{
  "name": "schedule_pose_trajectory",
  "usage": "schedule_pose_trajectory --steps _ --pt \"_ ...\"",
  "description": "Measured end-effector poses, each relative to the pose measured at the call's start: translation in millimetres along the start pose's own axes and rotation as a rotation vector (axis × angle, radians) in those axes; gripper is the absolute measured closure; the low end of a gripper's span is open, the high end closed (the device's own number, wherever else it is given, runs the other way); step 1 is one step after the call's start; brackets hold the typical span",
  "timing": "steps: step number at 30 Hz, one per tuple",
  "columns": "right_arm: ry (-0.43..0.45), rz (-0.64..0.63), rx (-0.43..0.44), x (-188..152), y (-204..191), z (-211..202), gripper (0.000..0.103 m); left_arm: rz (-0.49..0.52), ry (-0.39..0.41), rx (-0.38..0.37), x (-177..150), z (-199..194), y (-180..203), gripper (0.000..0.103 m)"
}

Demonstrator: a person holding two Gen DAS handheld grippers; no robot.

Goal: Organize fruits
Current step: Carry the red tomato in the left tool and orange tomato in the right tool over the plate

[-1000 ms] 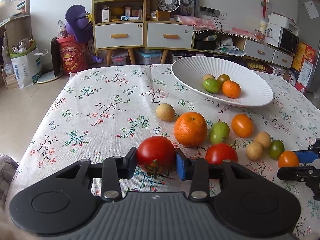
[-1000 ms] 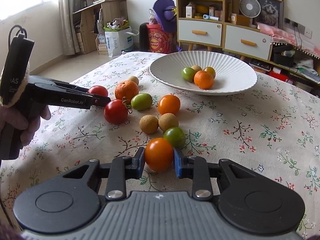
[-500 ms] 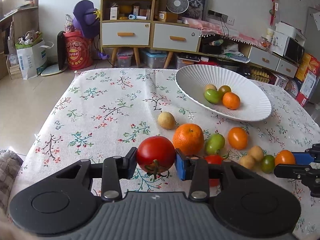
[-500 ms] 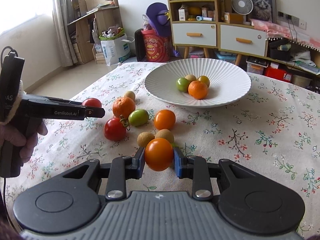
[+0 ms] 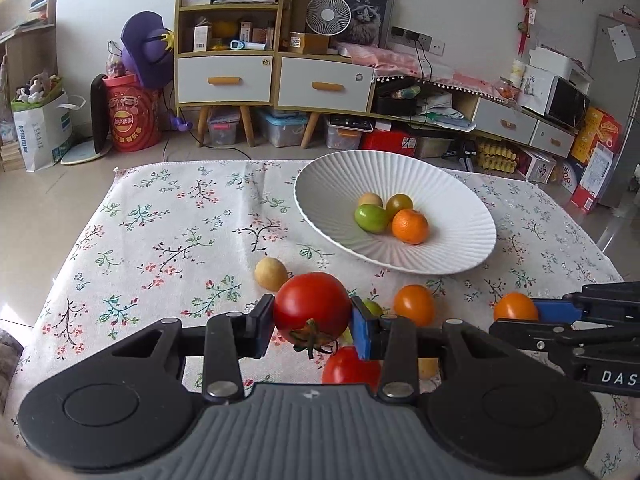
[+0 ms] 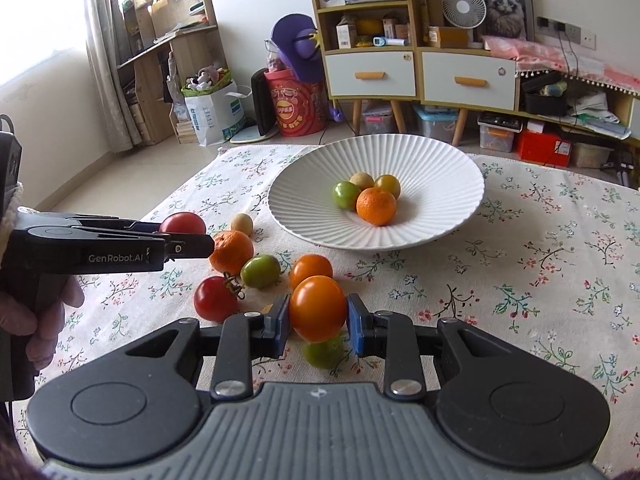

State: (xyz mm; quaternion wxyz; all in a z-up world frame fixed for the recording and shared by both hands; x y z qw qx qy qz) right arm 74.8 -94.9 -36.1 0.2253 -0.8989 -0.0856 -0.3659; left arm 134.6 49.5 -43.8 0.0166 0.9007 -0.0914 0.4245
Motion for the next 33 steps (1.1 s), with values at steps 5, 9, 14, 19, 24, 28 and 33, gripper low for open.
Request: schedule_pose_trajectory --steps 5,9,14,19,24,28,33 --pt "0.023 0.043 -0.006 13 9 0 0.076 0.008 0.006 -0.014 10 1 15 0.066" --pt "0.040 0.125 -0.005 20 23 3 0.076 0.013 0.010 -0.022 15 4 25 0.066" --pt "0.050 0.149 -0.025 27 36 6 0.076 0.027 0.004 -0.029 18 8 39 0.066" --pt "0.052 0.141 -0.038 41 47 11 0.076 0.068 -0.004 -0.029 23 21 47 0.066" --pt "0.029 0.097 -0.068 49 61 22 0.076 0.106 0.004 -0.028 32 33 60 0.066" --pt "0.014 0.082 -0.074 51 69 30 0.076 0.140 -0.007 -0.029 34 44 72 0.066" --pt "0.000 0.062 -0.069 54 75 39 0.076 0.148 -0.029 -0.026 34 59 77 0.066"
Point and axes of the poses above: each gripper's, at about its wrist camera, not at the fingertips, and z roughly the way its jaws point, y to its right, x to its top, the point moved 8 cm from there along z, roughly the way its jaws point, and after that the axes turned 13 degrees about x, right-handed, at the moved point
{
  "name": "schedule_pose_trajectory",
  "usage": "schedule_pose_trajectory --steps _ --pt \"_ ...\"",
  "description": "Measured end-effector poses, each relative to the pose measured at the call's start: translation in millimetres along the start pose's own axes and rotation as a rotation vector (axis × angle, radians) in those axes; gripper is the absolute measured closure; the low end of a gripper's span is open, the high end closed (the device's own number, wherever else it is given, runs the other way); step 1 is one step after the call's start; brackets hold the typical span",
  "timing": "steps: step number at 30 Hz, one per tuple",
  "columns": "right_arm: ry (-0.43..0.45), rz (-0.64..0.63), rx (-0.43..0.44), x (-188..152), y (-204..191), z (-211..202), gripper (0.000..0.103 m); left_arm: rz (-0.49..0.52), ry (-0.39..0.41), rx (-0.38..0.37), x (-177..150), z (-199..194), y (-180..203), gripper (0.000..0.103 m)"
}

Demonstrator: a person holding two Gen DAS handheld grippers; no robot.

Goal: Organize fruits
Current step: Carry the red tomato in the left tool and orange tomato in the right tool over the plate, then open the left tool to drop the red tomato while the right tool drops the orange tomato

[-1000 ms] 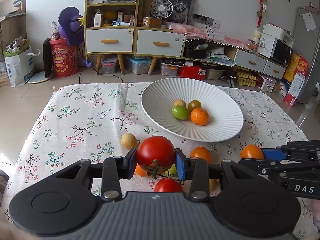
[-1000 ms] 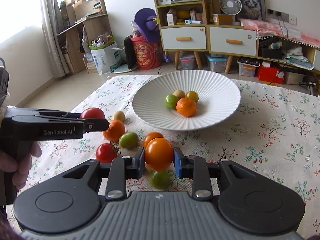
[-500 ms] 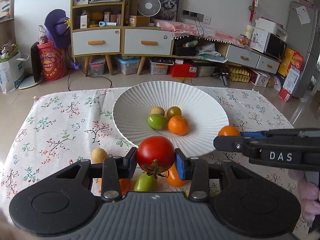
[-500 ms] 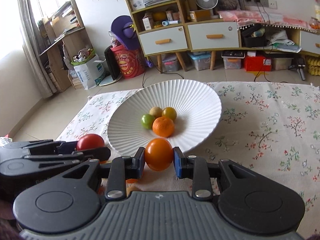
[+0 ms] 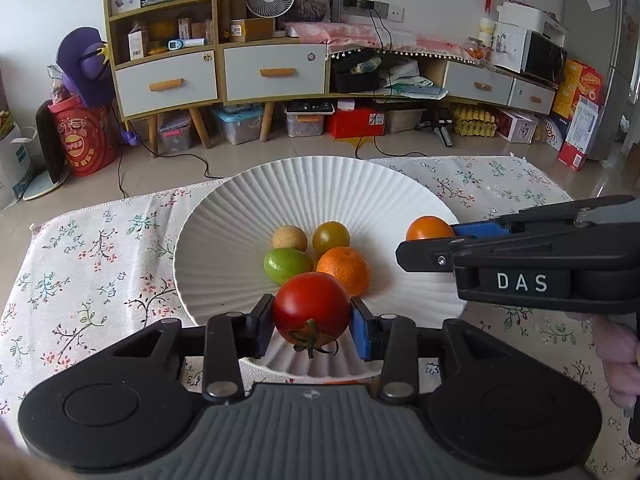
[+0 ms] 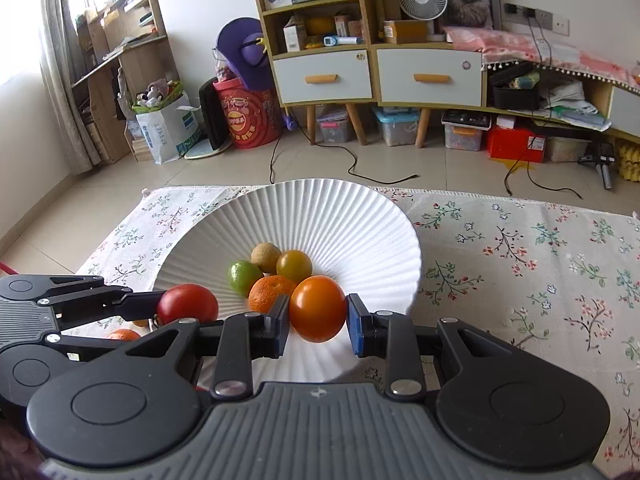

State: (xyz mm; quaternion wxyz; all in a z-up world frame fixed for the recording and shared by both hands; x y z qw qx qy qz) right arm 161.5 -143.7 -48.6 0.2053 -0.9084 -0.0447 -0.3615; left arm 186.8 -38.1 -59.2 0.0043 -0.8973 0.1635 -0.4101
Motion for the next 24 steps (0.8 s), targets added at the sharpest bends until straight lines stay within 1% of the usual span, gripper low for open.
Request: schedule_pose_trajectory --steps 2,10,20,24 --pt "-0.002 -0.004 0.002 2 3 3 0.076 0.003 -0.008 0.003 -1 5 1 0.066" --pt "-0.005 -0.009 0.007 3 11 13 0.076 0.031 0.006 0.020 1 11 6 0.066" --pt "0.000 -0.025 0.024 2 9 15 0.076 0.056 0.018 0.028 5 16 7 0.066" --pt "0.004 -0.013 0.022 3 9 13 0.074 0.063 0.022 0.034 5 14 8 0.065"
Point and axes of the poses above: each gripper's, at about its wrist camera, not at the fingertips, and z roughly the way its jaws point, y to its right, x to its top, the point moved 8 cm from there along z, roughly the way its jaws point, and after that the axes turned 13 degrees about x, right-handed, at the moved point
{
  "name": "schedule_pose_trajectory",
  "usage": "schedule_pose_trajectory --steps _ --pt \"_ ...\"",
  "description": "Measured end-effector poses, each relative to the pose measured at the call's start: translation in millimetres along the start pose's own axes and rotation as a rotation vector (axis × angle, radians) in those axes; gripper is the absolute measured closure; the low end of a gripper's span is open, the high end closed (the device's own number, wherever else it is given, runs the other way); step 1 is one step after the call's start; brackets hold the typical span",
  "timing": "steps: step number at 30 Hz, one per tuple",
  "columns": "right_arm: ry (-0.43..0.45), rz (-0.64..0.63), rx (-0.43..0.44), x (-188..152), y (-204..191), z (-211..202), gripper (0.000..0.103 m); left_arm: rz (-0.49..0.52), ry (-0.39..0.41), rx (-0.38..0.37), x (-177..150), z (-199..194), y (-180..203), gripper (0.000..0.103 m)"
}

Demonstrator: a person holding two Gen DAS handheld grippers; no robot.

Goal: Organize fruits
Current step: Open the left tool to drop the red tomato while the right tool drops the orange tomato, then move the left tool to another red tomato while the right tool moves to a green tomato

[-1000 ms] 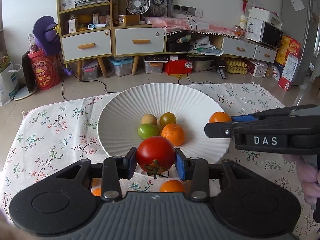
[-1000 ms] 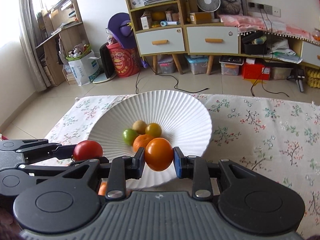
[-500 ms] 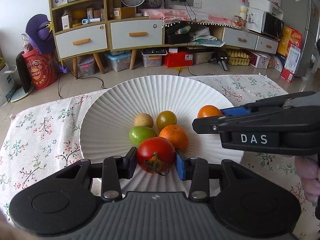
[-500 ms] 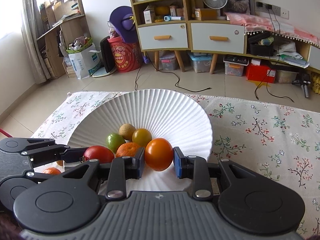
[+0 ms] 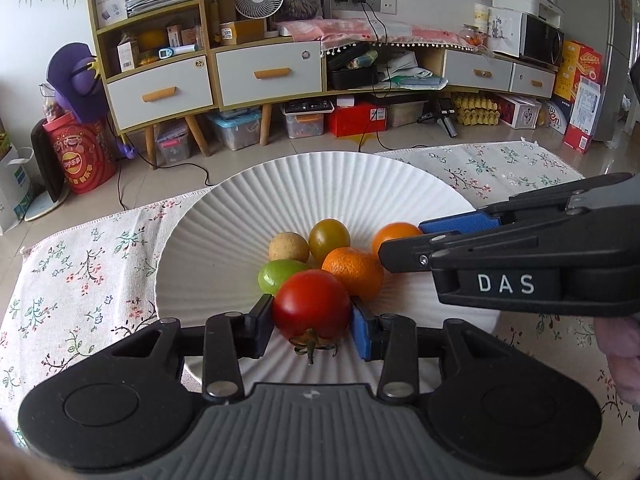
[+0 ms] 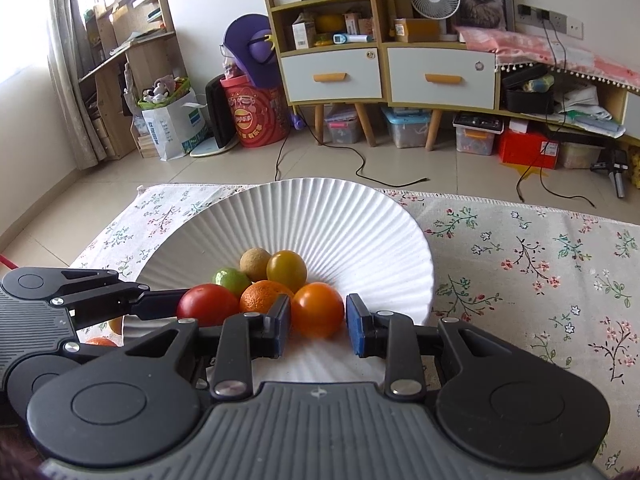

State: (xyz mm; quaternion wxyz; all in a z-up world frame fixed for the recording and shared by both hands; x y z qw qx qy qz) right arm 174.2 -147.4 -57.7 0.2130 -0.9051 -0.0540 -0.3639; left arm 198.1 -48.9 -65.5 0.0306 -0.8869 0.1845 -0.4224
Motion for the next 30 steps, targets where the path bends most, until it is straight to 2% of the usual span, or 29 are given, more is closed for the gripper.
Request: schedule_pose_trajectory --steps 4,15,21,30 --pt "0.004 -0.003 -0.003 1 -2 -3 0.073 0.011 0.007 0.009 2 -3 -1 0.058" --pt "0.048 0.013 -0.045 7 -8 -28 0.048 0.025 0.035 0.028 7 -30 -9 0.032" --pt "0.056 0.028 -0.067 4 -12 -42 0.040 0.011 0.039 0.042 5 -48 -17 0.017" --pt "0.063 0.082 -0.089 -3 -19 -60 0.025 -0.017 0.023 0.059 -4 -69 -28 0.006"
Point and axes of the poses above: each gripper's, at about its wrist camera, not at the fingertips, and z roughly the way its jaws point, y to its right, x to its top, the point moved 8 cm from there along z, roughly the way its jaws point, and after that the axes turned 13 degrees about x, right-handed, at the moved point
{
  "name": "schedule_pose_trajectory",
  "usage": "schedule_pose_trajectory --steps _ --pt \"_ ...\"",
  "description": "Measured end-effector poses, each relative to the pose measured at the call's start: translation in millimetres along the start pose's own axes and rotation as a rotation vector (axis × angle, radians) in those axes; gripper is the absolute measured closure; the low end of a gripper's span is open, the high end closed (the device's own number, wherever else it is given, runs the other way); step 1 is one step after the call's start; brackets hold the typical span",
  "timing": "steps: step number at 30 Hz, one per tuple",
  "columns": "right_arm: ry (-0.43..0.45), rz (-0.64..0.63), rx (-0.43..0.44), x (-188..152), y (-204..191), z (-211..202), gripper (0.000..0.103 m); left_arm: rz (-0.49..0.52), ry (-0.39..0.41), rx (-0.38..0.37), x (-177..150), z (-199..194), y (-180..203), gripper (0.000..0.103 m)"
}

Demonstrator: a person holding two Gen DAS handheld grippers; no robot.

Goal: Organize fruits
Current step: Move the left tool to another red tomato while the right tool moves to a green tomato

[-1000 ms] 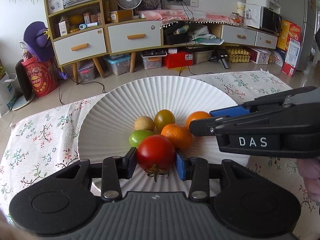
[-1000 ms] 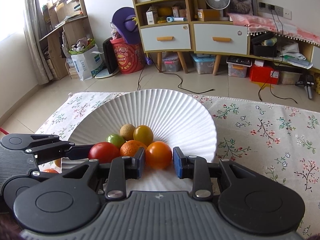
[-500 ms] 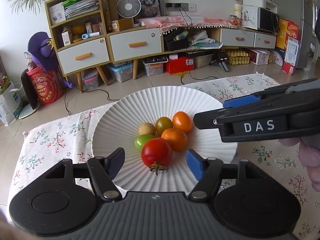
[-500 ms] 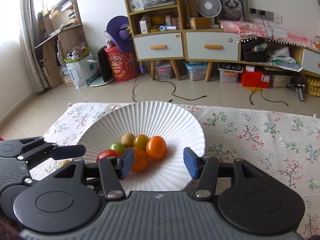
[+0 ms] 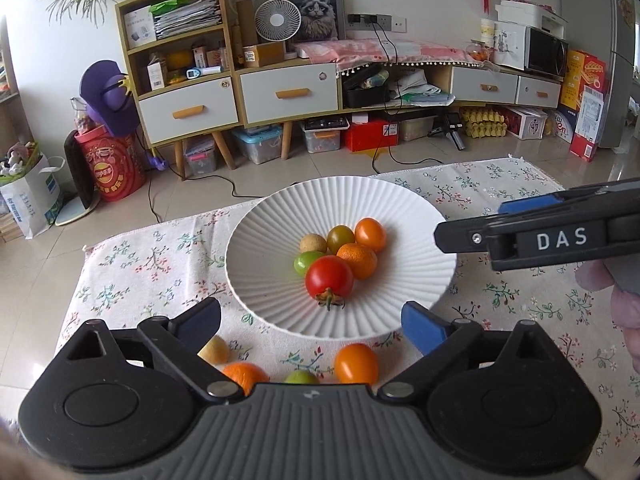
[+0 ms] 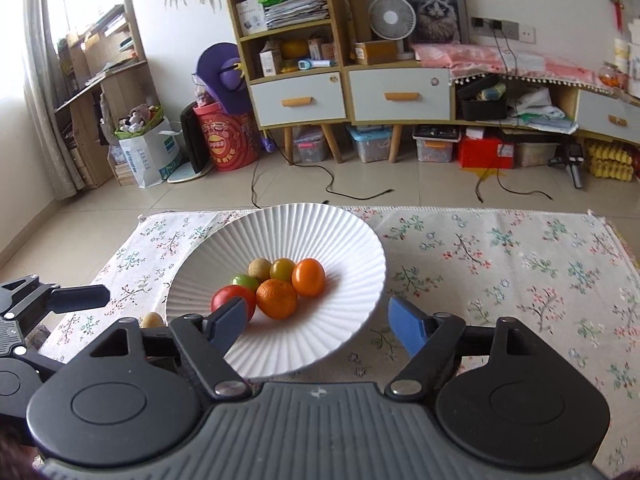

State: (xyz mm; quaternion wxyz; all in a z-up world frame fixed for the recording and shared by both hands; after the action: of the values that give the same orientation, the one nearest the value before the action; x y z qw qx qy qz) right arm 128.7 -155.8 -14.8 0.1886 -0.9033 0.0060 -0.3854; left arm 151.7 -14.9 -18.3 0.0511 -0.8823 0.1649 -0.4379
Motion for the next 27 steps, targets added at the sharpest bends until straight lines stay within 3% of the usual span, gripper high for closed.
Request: schedule_pose_trajectory --steps 14,27 --pt "0.003 0.041 -0.007 -25 -4 -14 0.005 -0.045 -0.043 0.018 -32 -17 -18 0.004" --pt "-0.036 -0.012 -0.010 -64 -12 -17 0.003 -0.012 -0.053 0.022 -68 -21 -29 0.004"
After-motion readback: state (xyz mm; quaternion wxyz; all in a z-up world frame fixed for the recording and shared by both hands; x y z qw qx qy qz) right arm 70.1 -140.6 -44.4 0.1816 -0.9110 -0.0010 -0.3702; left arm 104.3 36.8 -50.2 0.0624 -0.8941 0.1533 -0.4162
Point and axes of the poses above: each gripper's, at about its wrist camera, not at the fingertips, and z roughly the way its jaws point, y to its right, x to its top, the point moved 8 cm from there along z, roughly the way its jaws point, and after that the axes turned 13 degrees about x, right-handed, at the moved point
